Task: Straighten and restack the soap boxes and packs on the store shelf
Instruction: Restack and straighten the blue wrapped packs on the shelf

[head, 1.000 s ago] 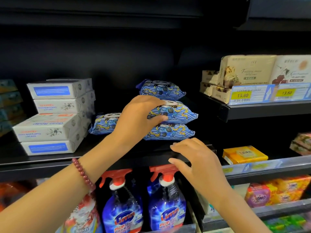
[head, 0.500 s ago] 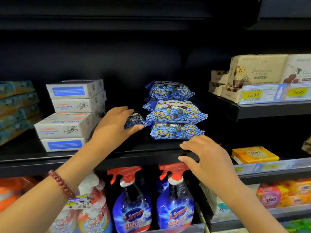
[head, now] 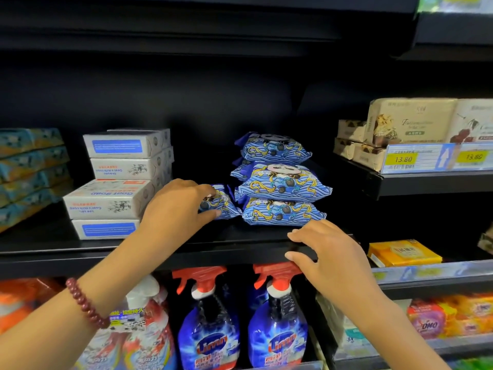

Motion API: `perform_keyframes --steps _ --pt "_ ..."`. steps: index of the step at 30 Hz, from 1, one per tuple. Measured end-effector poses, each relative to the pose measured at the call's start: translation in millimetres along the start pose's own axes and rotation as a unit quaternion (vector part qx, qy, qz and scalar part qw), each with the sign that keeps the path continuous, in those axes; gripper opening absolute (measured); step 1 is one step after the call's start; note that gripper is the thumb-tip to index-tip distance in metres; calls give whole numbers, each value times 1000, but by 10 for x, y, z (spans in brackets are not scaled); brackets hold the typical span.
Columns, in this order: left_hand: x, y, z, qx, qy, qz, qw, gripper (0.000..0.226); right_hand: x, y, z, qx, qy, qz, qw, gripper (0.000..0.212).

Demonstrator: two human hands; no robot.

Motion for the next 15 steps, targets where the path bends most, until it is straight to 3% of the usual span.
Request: perform_keyframes --steps 2,5,8,15 --pt "27 37 30 16 -31 2 999 52 5 5 6 4 -9 3 1000 34" --pt "-1 113 83 49 -64 89 993 80 8 4 4 11 -15 5 1000 36" --pt "-31 135 131 78 -91 147 982 93 4 -2 8 13 -16 3 1000 36" --pt "47 -25 97 92 -31 78 992 85 -2 -2 25 15 -24 -13 1000 32"
Point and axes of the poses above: each hand's wrist, its own y-axis towards the middle knuckle, its own x-axis out of the back of the hand, z = x × y, the point moved 2 cm from there along y, towards the middle knuckle, and after that the axes turned 5 degrees about -x, right-handed, at the moved point
